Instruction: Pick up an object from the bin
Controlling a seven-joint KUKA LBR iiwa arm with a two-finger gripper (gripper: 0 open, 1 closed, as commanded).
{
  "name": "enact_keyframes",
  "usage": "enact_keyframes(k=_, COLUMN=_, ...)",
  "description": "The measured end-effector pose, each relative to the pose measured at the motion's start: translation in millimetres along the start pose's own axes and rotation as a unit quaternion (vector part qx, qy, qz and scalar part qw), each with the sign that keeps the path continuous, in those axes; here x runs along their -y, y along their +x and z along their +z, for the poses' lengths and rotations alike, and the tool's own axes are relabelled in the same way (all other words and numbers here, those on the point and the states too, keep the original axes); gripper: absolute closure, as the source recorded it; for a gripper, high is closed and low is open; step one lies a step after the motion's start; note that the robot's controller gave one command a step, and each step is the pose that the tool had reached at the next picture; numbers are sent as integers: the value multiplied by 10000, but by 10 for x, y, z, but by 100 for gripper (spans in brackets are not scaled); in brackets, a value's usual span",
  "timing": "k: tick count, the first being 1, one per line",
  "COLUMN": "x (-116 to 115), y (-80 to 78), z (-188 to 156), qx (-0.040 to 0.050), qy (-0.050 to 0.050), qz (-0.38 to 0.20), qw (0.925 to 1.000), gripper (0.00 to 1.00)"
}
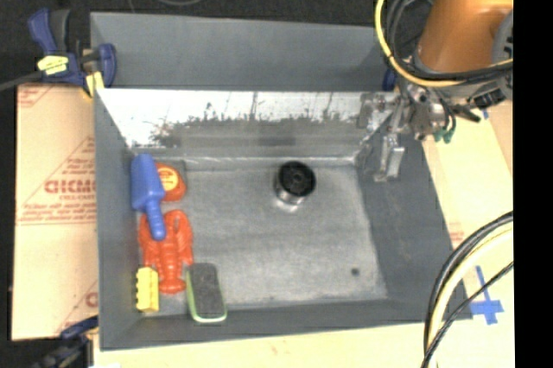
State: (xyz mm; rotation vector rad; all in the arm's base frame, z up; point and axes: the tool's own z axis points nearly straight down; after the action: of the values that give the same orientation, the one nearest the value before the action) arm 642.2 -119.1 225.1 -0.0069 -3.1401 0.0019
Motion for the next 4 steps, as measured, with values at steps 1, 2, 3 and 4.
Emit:
enact_keyframes(k=1, x=-5, y=-7, z=-51, qx=34, qy=5, qz=-10, qw=10000, gripper=0)
enact_keyframes(k=2, x=-167, y=173, z=377, qx=52, qy=9, qz=-364, qw=9993, gripper=0)
enact_keyframes(k=3, x=-321, y=165, z=670, qx=13, qy=-7, qz=-205, qw=9998, gripper=0)
enact_keyframes(k=4, x=-434, y=52, z=952, qx=38, qy=-4, qz=109, qw=9999, gripper=0)
